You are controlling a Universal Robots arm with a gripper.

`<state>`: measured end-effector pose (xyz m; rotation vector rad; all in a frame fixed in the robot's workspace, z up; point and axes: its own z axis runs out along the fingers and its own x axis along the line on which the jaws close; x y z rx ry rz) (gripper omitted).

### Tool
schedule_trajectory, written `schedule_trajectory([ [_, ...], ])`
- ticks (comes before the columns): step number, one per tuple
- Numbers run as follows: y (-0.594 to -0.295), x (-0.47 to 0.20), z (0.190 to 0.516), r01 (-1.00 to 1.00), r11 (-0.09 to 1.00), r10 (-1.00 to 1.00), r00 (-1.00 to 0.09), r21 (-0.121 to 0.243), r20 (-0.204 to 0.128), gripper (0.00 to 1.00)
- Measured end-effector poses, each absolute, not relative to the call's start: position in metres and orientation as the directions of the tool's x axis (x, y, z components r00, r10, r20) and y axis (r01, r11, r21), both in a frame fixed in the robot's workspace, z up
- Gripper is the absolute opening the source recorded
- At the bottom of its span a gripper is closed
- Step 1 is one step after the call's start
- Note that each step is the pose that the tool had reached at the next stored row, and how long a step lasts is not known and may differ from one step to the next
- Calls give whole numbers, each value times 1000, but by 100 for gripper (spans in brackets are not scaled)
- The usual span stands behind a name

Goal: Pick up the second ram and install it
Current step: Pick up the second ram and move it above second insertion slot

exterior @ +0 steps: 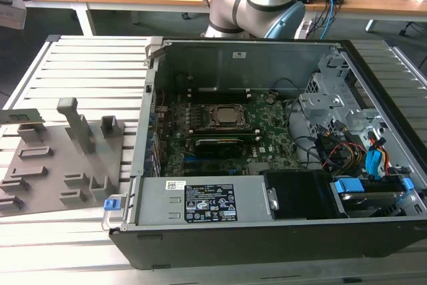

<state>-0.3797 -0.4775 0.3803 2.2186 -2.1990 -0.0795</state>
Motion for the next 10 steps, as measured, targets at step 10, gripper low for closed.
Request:
schedule_trajectory([
  [10, -477, -380, 411, -999, -9, -1000, 8, 48, -24, 14],
])
